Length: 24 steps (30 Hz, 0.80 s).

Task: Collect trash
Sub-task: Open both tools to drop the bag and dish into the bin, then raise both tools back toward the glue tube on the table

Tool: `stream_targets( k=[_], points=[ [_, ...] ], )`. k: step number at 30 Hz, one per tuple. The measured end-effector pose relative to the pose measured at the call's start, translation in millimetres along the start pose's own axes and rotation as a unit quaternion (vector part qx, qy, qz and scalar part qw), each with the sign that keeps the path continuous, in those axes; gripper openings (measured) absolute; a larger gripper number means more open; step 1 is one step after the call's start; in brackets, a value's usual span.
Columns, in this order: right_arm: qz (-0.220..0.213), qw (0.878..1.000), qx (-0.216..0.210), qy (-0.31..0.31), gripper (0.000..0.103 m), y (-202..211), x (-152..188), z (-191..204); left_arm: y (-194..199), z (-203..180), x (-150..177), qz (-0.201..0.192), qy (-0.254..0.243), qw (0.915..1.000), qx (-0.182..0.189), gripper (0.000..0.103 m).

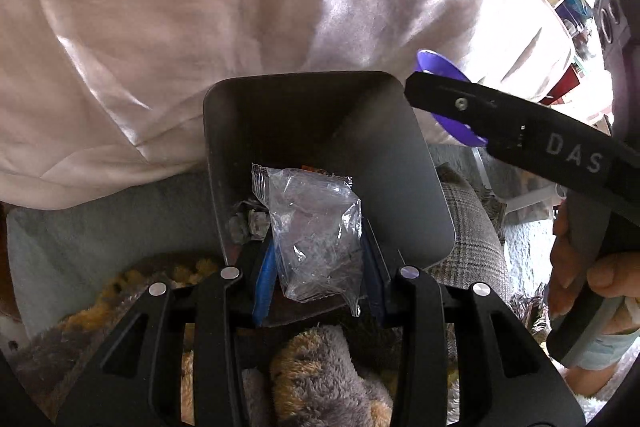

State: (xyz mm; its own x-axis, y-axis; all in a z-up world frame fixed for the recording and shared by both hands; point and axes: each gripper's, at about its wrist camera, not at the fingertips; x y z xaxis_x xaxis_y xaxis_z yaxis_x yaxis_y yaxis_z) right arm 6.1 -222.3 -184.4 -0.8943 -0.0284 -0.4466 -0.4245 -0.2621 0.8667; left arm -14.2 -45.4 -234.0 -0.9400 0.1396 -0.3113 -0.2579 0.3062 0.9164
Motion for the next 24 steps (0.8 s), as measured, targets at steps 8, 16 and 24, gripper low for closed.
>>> stream_targets(
  k=[8, 16, 24],
  points=[
    [0.011, 1.000, 0.001, -0.002, 0.081, -3.3, -5.2, -4.8, -0.9, 5.0, -1.4, 0.004, 0.011, 0.9999, 0.002, 0.042],
    [-0.003, 1.000, 0.018, -0.013, 0.092, 7.6, -7.8, -12.8, 4.2, 7.0, -2.6, -0.006, 0.020, 0.9998, -0.008, 0.062],
    [-0.033, 0.999, 0.026, -0.025, 0.092, 38.5, -16.1, -29.1, 18.8, 10.1, -7.7, -0.018, 0.038, 0.9991, 0.007, 0.073]
  ],
)
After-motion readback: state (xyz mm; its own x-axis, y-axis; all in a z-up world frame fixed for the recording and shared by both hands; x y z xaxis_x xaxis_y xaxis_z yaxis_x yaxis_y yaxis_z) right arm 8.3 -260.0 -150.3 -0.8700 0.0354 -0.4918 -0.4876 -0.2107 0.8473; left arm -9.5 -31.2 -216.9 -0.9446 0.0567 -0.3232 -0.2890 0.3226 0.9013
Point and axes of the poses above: each gripper's, at about its wrist camera, not at the fingertips, and y roughly against the way its jaws point, z to its left, x to its underside, and after that the axes turned 1 degree about z, right-handed
